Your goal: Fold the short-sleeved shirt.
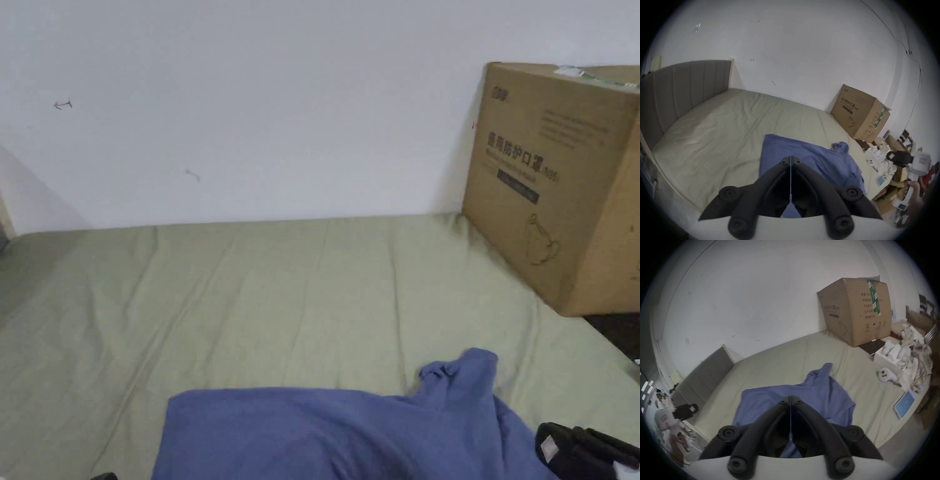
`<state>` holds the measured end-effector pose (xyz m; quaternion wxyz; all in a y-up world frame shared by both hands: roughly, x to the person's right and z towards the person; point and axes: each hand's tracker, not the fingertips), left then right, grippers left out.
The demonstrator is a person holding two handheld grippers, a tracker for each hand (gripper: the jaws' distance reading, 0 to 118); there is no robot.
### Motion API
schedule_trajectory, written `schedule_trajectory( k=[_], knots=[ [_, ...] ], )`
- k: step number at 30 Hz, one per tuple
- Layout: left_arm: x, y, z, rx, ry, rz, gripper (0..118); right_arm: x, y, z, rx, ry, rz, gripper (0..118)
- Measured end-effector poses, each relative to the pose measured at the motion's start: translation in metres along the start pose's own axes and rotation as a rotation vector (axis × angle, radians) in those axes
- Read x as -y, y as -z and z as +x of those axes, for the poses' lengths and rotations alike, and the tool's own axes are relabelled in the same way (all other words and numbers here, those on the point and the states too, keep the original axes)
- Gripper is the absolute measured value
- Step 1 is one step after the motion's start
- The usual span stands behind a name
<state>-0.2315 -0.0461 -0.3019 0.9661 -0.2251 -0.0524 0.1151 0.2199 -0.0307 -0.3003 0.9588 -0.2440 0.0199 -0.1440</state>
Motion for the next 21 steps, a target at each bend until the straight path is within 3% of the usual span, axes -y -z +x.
schedule_trajectory(
  k=[2,4,8,11,12,13,14,15,18,21],
  knots=[
    [-0.008,0.009,-0.003,0.040,-0.013,0.001,0,-0.002,0.003,0.003,-0.080,-0.005,0.024,1],
    [-0.029,0.039,-0.010,0.061,-0.024,-0.024,0,-0.002,0.006,-0.001,-0.088,-0.018,0.031,1],
    [-0.074,0.169,-0.047,0.129,-0.079,-0.400,0,-0.005,0.024,-0.010,-0.091,-0.071,-0.014,1],
    [-0.076,0.261,-0.066,0.045,-0.001,-0.496,1,-0.003,0.042,-0.008,-0.115,-0.045,-0.064,1],
    [-0.074,0.288,-0.069,-0.015,0.045,-0.516,17,-0.003,0.050,-0.007,-0.114,-0.040,-0.080,1],
    [-0.071,0.313,-0.074,-0.061,0.066,-0.517,56,-0.002,0.057,-0.006,-0.108,-0.040,-0.095,1],
    [-0.066,0.333,-0.079,-0.077,0.068,-0.535,109,-0.002,0.061,-0.004,-0.105,-0.041,-0.106,1],
    [-0.058,0.348,-0.083,-0.077,0.045,-0.557,118,-0.001,0.066,-0.003,-0.103,-0.042,-0.118,1],
    [-0.039,0.394,-0.090,-0.115,0.029,-0.580,114,0.000,0.079,0.003,-0.094,-0.033,-0.149,1],
    [-0.009,0.426,-0.093,-0.146,0.122,-0.706,117,0.002,0.089,0.009,-0.075,-0.021,-0.173,1]
  ],
)
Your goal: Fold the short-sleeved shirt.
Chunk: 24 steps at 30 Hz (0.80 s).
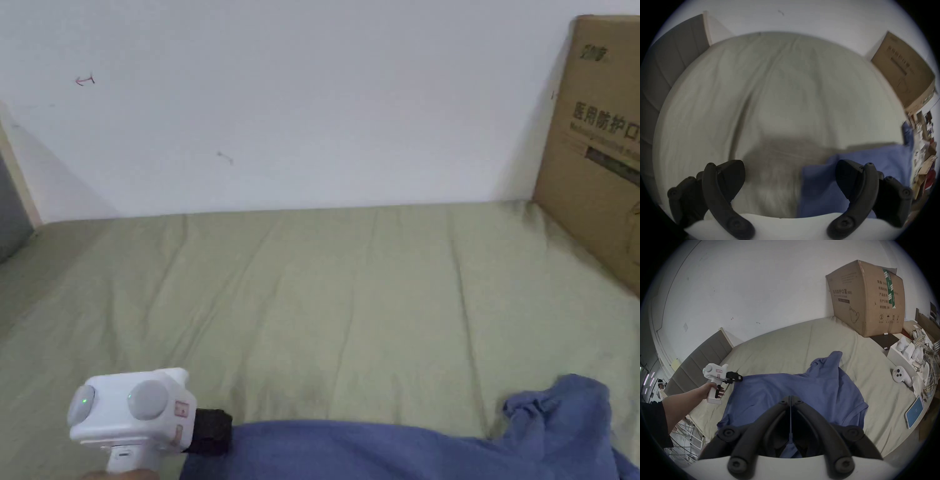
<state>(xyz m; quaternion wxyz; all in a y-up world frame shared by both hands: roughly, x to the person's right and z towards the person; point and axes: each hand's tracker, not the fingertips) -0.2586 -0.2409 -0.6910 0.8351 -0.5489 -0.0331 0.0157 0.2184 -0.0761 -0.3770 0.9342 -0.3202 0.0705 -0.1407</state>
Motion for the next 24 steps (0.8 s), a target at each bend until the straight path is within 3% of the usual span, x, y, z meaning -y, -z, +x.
schedule_trajectory(
  k=[3,5,7,8,10,11,13,16,17,18,19,20,22,24],
  knots=[
    [0.008,-0.004,0.009,-0.030,0.058,0.056,117,0.002,0.007,0.007,0.020,0.009,-0.019,1],
    [0.010,-0.013,0.012,-0.028,0.022,0.062,100,0.003,0.008,0.013,0.027,0.012,-0.021,1],
    [0.016,-0.039,0.017,-0.072,0.038,0.139,95,0.002,0.011,0.023,0.030,0.007,-0.015,1],
    [0.018,-0.046,0.021,-0.064,0.059,0.149,75,-0.002,0.015,0.029,0.030,-0.003,-0.010,1],
    [0.026,-0.065,0.030,-0.031,0.095,0.130,13,-0.015,0.030,0.045,0.039,-0.009,-0.009,1],
    [0.029,-0.071,0.029,0.013,0.099,0.126,2,-0.025,0.039,0.054,0.038,0.008,-0.017,1],
    [0.033,-0.081,0.023,0.022,0.074,0.148,2,-0.045,0.063,0.075,0.030,0.062,-0.048,1],
    [0.034,-0.106,0.007,-0.050,0.014,0.249,2,-0.079,0.108,0.107,0.113,0.079,-0.126,1],
    [0.036,-0.109,0.002,-0.064,-0.008,0.233,2,-0.090,0.126,0.115,0.126,0.081,-0.192,7],
    [0.036,-0.112,-0.001,-0.065,-0.021,0.225,2,-0.097,0.141,0.123,0.144,0.081,-0.232,35],
    [0.039,-0.113,-0.005,-0.069,-0.024,0.217,2,-0.100,0.161,0.133,0.157,0.105,-0.299,82],
    [0.043,-0.112,-0.007,-0.077,-0.023,0.209,2,-0.101,0.175,0.141,0.171,0.128,-0.323,109],
    [0.048,-0.108,-0.010,-0.087,-0.019,0.186,2,-0.104,0.196,0.148,0.235,0.116,-0.349,108],
    [0.054,-0.104,-0.013,-0.089,-0.034,0.169,2,-0.104,0.221,0.151,0.269,0.046,-0.451,108]
  ],
)
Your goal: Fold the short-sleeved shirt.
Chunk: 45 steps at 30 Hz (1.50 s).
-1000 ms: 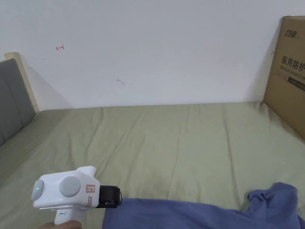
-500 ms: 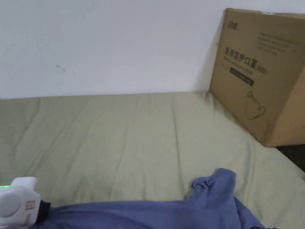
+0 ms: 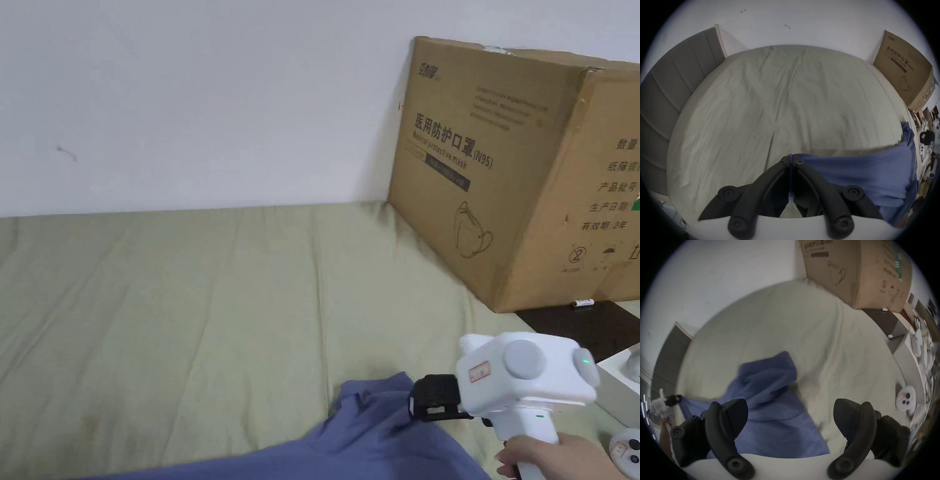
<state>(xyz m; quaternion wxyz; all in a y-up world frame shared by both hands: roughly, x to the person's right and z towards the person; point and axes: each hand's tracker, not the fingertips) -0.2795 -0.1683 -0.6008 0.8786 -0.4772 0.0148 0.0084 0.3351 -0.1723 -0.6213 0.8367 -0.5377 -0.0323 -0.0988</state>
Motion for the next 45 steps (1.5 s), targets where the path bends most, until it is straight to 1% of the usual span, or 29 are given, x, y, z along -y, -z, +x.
schedule_trajectory(
  k=[2,3,4,6,7,10,13,14,15,16,17,18,19,20,21,22,23,24,26,28,34,35,38,40,45],
  knots=[
    [0.003,0.005,-0.003,0.012,-0.028,-0.018,2,-0.005,0.022,-0.003,0.111,-0.089,-0.100,108],
    [0.004,0.007,-0.004,0.016,-0.039,-0.022,2,-0.003,0.028,-0.005,0.148,-0.123,-0.094,108],
    [0.005,0.008,-0.005,0.021,-0.047,-0.026,2,-0.004,0.032,-0.006,0.163,-0.144,-0.087,108],
    [0.005,0.012,-0.005,0.026,-0.051,-0.036,2,-0.009,0.038,-0.008,0.121,-0.153,-0.091,108],
    [0.005,0.013,-0.005,0.026,-0.047,-0.040,2,-0.011,0.040,-0.012,0.115,-0.162,-0.102,108],
    [0.004,0.016,-0.002,0.022,-0.030,-0.051,2,-0.017,0.056,-0.024,0.138,-0.188,-0.141,104],
    [0.003,0.016,-0.001,0.023,-0.027,-0.057,2,-0.019,0.058,-0.036,0.155,-0.234,-0.129,103],
    [0.003,0.016,-0.001,0.023,-0.026,-0.058,2,-0.020,0.057,-0.038,0.147,-0.239,-0.130,99],
    [0.003,0.015,-0.002,0.025,-0.025,-0.058,2,-0.018,0.053,-0.041,0.129,-0.246,-0.128,91],
    [0.002,0.014,-0.003,0.027,-0.025,-0.057,2,-0.016,0.048,-0.045,0.099,-0.258,-0.111,80],
    [0.002,0.013,-0.003,0.029,-0.027,-0.056,2,-0.014,0.044,-0.048,0.055,-0.275,-0.098,58],
    [0.003,0.011,-0.003,0.030,-0.031,-0.055,2,-0.012,0.040,-0.050,0.032,-0.289,-0.093,35],
    [0.003,0.008,-0.002,0.032,-0.035,-0.056,2,-0.010,0.037,-0.051,0.029,-0.287,-0.093,8],
    [0.004,0.005,-0.002,0.034,-0.039,-0.055,2,-0.007,0.032,-0.051,0.011,-0.263,-0.089,2],
    [0.004,0.001,-0.003,0.037,-0.044,-0.053,2,-0.006,0.027,-0.049,-0.062,-0.208,-0.090,2],
    [0.004,-0.004,-0.003,0.041,-0.048,-0.050,2,-0.004,0.018,-0.046,-0.110,-0.164,-0.065,2],
    [0.003,-0.012,-0.004,0.045,-0.055,-0.038,2,-0.002,0.005,-0.046,-0.113,-0.140,-0.011,2],
    [0.001,-0.022,-0.006,0.056,-0.063,-0.017,2,-0.001,-0.010,-0.044,-0.100,-0.126,0.046,2],
    [-0.003,-0.046,-0.008,0.077,-0.071,0.035,2,0.000,-0.046,-0.039,-0.085,-0.138,0.140,2],
    [-0.010,-0.077,-0.008,0.119,-0.065,0.103,2,0.002,-0.086,-0.033,-0.118,-0.145,0.201,2],
    [-0.034,-0.187,0.001,0.184,-0.009,0.265,2,0.011,-0.214,-0.017,-0.240,-0.046,0.343,2],
    [-0.039,-0.206,0.002,0.189,-0.004,0.298,2,0.010,-0.234,-0.017,-0.244,-0.037,0.380,2],
    [-0.055,-0.254,0.003,0.195,0.018,0.380,2,0.007,-0.289,-0.018,-0.250,-0.060,0.464,2],
    [-0.069,-0.285,0.001,0.181,0.021,0.436,2,0.001,-0.325,-0.027,-0.239,-0.072,0.517,2],
    [-0.111,-0.332,-0.006,0.182,-0.005,0.524,2,-0.038,-0.385,-0.046,-0.220,-0.070,0.617,2]
  ],
)
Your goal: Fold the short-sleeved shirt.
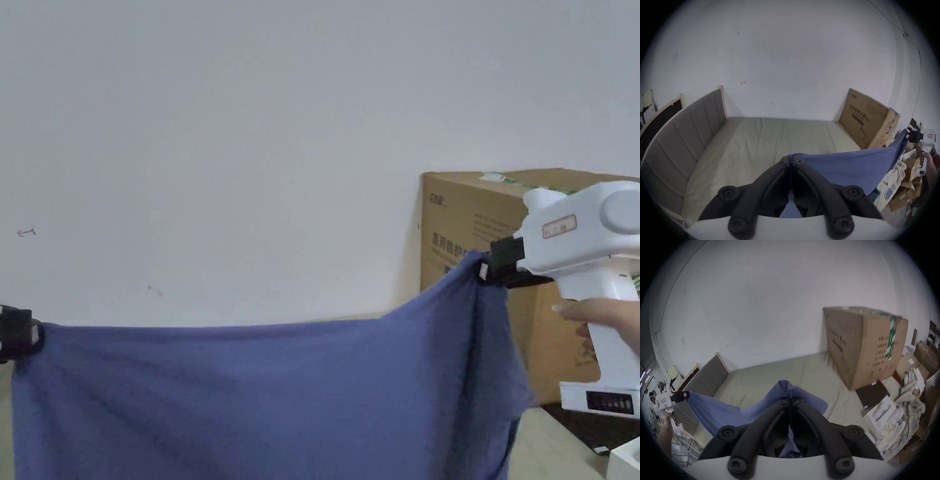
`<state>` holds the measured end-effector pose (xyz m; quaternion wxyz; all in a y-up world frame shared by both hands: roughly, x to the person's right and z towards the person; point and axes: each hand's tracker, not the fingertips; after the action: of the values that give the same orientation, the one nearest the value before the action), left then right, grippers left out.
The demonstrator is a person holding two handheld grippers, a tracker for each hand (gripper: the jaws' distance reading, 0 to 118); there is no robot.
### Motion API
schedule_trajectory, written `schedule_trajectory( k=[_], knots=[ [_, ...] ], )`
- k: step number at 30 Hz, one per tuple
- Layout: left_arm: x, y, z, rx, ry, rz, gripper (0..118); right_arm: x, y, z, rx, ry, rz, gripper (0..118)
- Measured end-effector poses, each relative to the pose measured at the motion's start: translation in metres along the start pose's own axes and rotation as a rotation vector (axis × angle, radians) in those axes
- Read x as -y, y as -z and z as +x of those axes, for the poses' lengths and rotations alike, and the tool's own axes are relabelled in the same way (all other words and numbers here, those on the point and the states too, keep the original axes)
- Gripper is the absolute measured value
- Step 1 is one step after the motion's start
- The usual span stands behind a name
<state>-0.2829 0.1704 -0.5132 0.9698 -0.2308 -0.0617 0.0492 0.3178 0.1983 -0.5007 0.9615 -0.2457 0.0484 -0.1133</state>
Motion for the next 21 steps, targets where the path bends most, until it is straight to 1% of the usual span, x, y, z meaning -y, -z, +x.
schedule_trajectory(
  k=[2,4,7,11,14,18,21],
  knots=[
    [-0.020,0.003,0.002,-0.016,0.013,0.011,2,-0.027,0.002,-0.011,-0.005,-0.004,0.035,2],
    [-0.038,0.008,0.002,-0.025,0.018,0.028,2,-0.054,0.008,-0.026,-0.002,-0.024,0.071,2],
    [-0.062,0.022,0.001,-0.036,0.008,0.046,2,-0.093,0.023,-0.043,0.052,-0.057,0.124,2],
    [-0.092,0.046,0.000,-0.056,-0.005,0.093,2,-0.139,0.044,-0.057,0.082,-0.061,0.187,2],
    [-0.113,0.067,0.000,-0.062,-0.024,0.126,2,-0.166,0.059,-0.066,0.139,-0.089,0.253,2],
    [-0.139,0.098,0.000,-0.080,-0.035,0.176,2,-0.193,0.075,-0.077,0.175,-0.135,0.330,2],
    [-0.155,0.114,0.002,-0.083,-0.038,0.230,2,-0.204,0.084,-0.083,0.207,-0.154,0.392,2]
  ],
)
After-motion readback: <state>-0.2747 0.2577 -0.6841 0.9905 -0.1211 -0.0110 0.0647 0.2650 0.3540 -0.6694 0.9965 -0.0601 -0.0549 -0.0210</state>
